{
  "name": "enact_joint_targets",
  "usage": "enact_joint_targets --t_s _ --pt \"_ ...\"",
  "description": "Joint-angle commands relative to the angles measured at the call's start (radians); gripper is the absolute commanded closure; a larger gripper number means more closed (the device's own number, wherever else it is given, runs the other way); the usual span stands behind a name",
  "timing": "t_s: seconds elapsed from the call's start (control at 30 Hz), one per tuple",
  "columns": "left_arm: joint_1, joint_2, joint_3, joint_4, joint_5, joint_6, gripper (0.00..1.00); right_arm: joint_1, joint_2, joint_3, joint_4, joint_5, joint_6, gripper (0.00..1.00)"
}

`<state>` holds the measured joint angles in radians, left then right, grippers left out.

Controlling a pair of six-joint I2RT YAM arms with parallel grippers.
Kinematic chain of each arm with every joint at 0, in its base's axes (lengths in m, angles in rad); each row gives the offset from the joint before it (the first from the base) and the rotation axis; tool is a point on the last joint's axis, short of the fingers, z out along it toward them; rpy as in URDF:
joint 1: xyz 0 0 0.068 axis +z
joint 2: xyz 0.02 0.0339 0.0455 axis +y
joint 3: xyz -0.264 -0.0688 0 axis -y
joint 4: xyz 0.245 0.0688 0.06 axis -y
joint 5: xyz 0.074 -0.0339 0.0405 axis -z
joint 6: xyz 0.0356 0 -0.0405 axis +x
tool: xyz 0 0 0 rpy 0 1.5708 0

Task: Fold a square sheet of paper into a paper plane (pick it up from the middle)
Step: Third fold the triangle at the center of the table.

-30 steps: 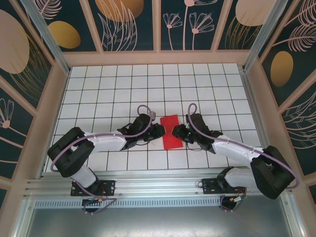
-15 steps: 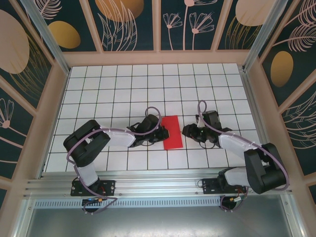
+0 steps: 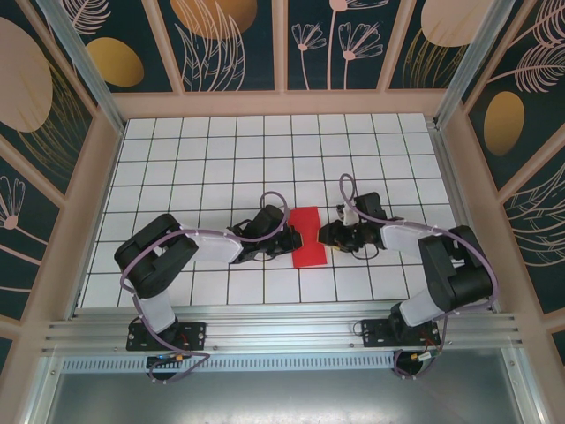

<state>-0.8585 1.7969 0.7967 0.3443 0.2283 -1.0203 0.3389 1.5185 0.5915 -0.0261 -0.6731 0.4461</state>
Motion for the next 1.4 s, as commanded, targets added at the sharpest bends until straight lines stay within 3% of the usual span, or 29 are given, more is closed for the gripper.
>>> enact_joint_targets --t_s 0.0,0.4,0.5,0.6,0.73,0.87,1.0,1.17,1.37 --pt "-0.004 0.011 -0.010 0.005 0.011 0.027 0.93 -0.009 0.033 0.042 0.010 -0.056 -0.050 0.58" --pt "-0.003 -0.006 -0.015 -0.006 0.007 0.044 0.92 -0.009 0.079 0.069 0.006 -0.060 -0.051 0.70" --pt "-0.003 -0.025 -0.021 -0.009 0.001 0.068 0.87 -0.009 0.078 0.055 0.027 -0.049 -0.015 0.84" --pt "-0.003 -0.067 -0.048 -0.001 -0.013 0.103 0.82 -0.007 0.070 0.023 0.079 -0.043 0.049 0.91" --pt "-0.010 -0.163 -0.104 0.006 -0.053 0.188 0.73 -0.003 0.042 -0.031 0.167 -0.031 0.163 0.94" --pt "-0.074 -0.239 -0.081 -0.147 -0.190 0.361 0.63 0.021 0.005 -0.056 0.197 0.005 0.244 0.95" --pt "-0.139 -0.261 -0.073 -0.187 -0.244 0.451 0.59 0.036 -0.025 -0.068 0.216 0.024 0.307 0.95" --pt "-0.238 -0.220 -0.023 -0.221 -0.295 0.543 0.50 0.045 -0.026 -0.064 0.215 0.032 0.330 0.95" --pt "-0.332 -0.142 0.050 -0.257 -0.438 0.602 0.44 0.051 -0.015 -0.060 0.211 0.027 0.329 0.95"
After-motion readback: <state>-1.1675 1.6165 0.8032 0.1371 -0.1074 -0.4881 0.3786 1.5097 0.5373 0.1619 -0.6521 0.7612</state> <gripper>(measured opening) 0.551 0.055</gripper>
